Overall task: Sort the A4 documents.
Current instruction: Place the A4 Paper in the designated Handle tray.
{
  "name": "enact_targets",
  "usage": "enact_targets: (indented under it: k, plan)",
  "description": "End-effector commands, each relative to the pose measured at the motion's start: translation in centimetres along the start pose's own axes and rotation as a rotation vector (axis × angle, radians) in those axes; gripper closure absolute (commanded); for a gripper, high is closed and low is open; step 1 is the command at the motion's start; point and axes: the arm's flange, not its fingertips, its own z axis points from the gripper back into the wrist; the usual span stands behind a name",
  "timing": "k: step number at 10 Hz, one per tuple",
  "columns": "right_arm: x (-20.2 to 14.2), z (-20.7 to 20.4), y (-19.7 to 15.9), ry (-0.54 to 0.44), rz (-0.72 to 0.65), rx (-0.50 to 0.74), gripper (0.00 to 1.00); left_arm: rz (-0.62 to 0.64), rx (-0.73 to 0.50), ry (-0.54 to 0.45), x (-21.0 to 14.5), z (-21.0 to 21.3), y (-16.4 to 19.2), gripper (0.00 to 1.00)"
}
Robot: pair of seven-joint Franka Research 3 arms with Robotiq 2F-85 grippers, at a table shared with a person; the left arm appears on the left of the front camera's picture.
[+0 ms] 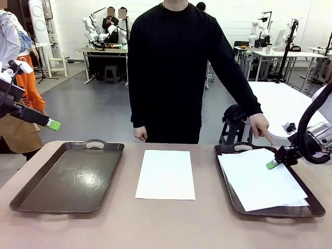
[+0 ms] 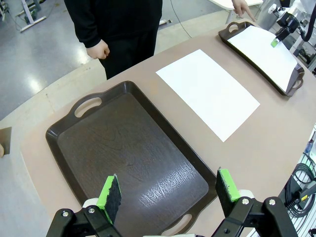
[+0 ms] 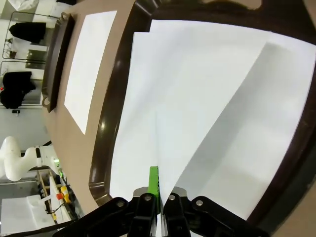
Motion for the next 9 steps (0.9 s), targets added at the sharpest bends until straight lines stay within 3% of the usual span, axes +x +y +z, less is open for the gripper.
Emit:
enact_targets:
  k: [1, 5, 9]
  plan:
    - [-0.7, 0.2, 0.6, -0.012, -0.010, -0.044, 0.81, 0.001, -0.011, -0.009, -0.1, -0.1, 0.2, 0.00]
    - [-1.2, 0.6, 1.1, 0.019, -0.009, -0.143, 0.43, 0.001, -0.011, -0.009, -0.1, -0.1, 0.2, 0.00]
    - [-1.9, 2.7, 2.9, 0.090, 0.000, -0.356, 0.05, 0.001, -0.011, -0.009, -0.1, -0.1, 0.2, 0.00]
